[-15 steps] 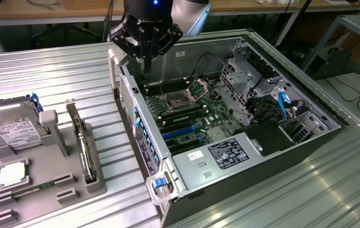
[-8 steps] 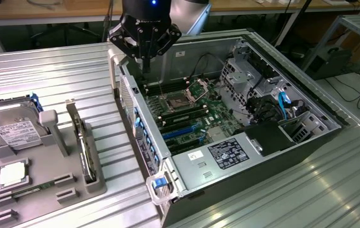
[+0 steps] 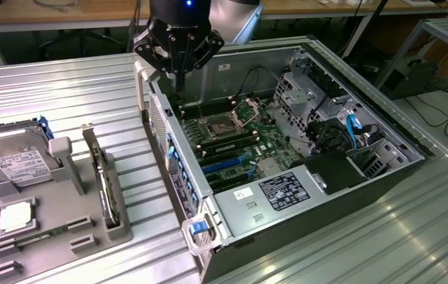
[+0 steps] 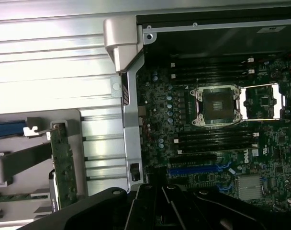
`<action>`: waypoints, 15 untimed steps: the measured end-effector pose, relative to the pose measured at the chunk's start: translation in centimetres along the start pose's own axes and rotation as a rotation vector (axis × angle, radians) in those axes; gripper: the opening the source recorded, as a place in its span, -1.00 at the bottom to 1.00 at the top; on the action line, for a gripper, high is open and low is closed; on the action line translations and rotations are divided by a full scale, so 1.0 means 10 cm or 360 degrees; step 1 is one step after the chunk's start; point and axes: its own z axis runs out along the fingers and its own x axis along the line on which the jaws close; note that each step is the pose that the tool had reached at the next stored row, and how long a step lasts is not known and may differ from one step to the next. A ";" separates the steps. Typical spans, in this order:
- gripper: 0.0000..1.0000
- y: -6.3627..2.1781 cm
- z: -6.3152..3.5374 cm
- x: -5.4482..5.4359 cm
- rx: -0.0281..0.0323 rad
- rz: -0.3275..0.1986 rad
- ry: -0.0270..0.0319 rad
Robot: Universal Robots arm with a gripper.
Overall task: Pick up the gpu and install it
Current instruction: 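Reach for the gpu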
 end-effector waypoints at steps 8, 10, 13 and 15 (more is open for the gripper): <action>-0.79 -0.004 -0.001 0.03 0.00000 0.0000 0.00000; -0.79 -0.006 -0.001 0.04 0.00000 0.0000 0.00000; -0.79 -0.007 -0.002 0.05 0.00000 0.0000 0.00000; -0.79 -0.009 -0.002 0.06 -0.00001 0.0000 0.00000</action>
